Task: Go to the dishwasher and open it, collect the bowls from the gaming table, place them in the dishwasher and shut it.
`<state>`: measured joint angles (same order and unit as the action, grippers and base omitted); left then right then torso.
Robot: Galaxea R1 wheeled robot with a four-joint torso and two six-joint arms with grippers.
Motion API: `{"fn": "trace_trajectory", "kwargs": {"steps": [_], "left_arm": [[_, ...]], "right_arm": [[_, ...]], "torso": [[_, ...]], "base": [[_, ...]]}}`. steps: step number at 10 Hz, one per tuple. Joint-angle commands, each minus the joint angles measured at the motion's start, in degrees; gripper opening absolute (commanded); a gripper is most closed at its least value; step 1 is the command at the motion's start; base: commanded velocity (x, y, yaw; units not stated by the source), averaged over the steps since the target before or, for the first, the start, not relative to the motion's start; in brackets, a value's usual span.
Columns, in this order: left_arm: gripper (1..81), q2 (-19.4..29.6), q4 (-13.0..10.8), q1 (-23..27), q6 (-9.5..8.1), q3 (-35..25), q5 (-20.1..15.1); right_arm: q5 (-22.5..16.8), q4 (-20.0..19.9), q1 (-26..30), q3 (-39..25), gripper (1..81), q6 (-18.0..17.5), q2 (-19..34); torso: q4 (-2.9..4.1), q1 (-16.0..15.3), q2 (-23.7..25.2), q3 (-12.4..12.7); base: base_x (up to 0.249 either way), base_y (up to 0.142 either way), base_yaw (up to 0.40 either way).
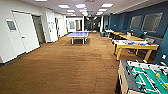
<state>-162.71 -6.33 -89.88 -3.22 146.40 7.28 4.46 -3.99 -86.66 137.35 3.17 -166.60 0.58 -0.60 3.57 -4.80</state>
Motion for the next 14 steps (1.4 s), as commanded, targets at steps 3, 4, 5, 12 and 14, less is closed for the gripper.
{"fn": "trace_trajectory", "kwargs": {"steps": [3,4,5,12,14], "left_arm": [[81.1,0.9,0.0,2.4,-0.03,0.1,-2.9],[81.1,0.9,0.1,2.4,-0.03,0.1,-2.9],[81.1,0.9,0.1,2.4,-0.03,0.1,-2.9],[81.1,0.9,0.1,2.2,-0.03,0.1,-2.9],[81.1,0.9,0.1,2.2,-0.03,0.1,-2.9]], "right_arm": [[-3.1,0.6,2.8,-0.9,81.1,0.0,0.3],[-3.1,0.6,2.8,-0.9,81.1,0.0,0.3],[-3.1,0.6,2.8,-0.9,81.1,0.0,0.3],[-3.1,0.7,2.8,-0.9,81.1,0.0,0.2],[-3.1,0.6,2.8,-0.8,81.1,0.0,0.2]], "torso": [[0.0,0.0,0.0,0.0],[0.0,0.0,0.0,0.0],[0.0,0.0,0.0,0.0],[0.0,0.1,0.0,0.0],[0.0,0.1,0.0,0.0]], "base": [[0.16,0.0,0.0],[0.152,0.0,0.0],[0.117,0.0,0.0],[0.107,0.0,0.0],[0.135,0.0,0.0]]}}
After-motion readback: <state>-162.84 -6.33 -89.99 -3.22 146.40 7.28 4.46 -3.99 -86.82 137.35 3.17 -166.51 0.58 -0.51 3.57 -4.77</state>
